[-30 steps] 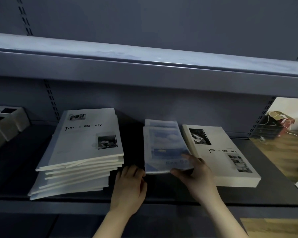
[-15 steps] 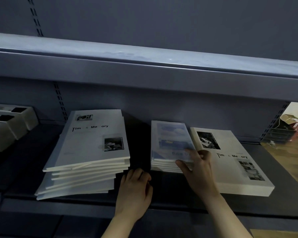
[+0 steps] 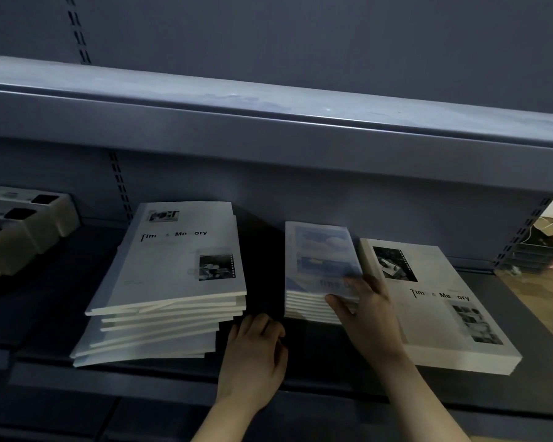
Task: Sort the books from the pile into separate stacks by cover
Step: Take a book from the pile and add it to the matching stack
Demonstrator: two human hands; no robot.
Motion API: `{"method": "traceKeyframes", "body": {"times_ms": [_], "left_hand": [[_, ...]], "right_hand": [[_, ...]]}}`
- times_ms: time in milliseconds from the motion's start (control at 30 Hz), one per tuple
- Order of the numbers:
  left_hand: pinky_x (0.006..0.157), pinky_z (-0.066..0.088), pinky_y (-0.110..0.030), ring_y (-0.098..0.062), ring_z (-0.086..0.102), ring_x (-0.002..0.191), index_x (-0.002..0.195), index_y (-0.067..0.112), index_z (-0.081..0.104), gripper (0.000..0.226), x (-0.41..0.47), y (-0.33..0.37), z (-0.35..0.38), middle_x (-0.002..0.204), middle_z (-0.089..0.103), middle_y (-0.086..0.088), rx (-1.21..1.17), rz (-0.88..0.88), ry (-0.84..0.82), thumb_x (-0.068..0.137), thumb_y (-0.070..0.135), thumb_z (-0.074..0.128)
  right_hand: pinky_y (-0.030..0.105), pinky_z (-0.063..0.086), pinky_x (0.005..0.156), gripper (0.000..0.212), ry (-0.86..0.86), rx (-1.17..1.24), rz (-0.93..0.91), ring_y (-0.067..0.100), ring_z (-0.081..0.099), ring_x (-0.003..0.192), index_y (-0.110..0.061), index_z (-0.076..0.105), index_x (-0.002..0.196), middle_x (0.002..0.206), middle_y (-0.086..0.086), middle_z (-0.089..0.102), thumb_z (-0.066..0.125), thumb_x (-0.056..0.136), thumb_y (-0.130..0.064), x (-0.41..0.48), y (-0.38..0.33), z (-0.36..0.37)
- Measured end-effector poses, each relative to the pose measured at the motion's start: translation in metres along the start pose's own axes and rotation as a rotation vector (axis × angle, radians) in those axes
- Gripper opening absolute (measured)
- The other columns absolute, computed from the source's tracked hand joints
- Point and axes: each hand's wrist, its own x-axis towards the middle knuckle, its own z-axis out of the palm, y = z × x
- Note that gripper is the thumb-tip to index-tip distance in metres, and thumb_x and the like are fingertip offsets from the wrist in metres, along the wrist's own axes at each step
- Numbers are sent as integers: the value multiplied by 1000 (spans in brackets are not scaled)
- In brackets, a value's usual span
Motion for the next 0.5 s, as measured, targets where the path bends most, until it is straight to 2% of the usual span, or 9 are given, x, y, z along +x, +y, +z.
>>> {"method": "traceKeyframes", "body": {"times_ms": [333, 500], "left_hand": [[69, 40, -24, -11, 52, 79, 82, 28, 61, 19, -1, -1, -1, 87, 54, 12, -2, -5, -25, 75, 32, 44], [70, 37, -21, -9, 51, 79, 80, 30, 59, 15, 0, 0, -4, 86, 51, 14, -8, -5, -31, 74, 32, 45]], "right_hand": [[27, 48, 71, 40, 66, -31, 21, 28, 65, 90, -10, 67, 110, 112, 14, 63, 76, 76, -28, -2, 4, 9], [28, 48, 80, 41, 75, 6, 49, 23, 66, 94, -14, 69, 109, 117, 8, 64, 78, 73, -30, 1, 9, 9]]}}
